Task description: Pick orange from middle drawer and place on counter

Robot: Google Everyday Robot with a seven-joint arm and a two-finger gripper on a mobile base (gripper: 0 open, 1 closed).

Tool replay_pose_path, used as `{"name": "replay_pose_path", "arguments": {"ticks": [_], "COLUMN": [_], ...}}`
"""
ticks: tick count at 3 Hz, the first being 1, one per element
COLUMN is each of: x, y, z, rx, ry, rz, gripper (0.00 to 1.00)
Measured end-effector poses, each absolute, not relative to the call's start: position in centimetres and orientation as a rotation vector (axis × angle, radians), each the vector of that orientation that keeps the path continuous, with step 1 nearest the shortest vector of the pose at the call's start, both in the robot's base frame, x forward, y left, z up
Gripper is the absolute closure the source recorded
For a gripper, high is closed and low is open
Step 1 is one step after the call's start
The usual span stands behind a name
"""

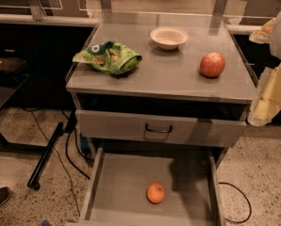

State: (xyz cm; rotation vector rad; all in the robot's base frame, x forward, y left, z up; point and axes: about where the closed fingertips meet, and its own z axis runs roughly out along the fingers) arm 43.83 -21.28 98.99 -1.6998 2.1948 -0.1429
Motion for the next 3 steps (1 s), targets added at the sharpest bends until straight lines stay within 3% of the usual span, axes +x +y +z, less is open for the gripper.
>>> {"name": "replay_pose_path", "arguments": {"ticks": [2,3], "x": [42.4,41.2], "y": [-20.4,-19.6], "z": [95.6,89.2], "rx": [-1.634,-1.638], "ry": [2.215,2.257], "rz": [-0.072,0.003], "gripper": [0.00,0.00]}}
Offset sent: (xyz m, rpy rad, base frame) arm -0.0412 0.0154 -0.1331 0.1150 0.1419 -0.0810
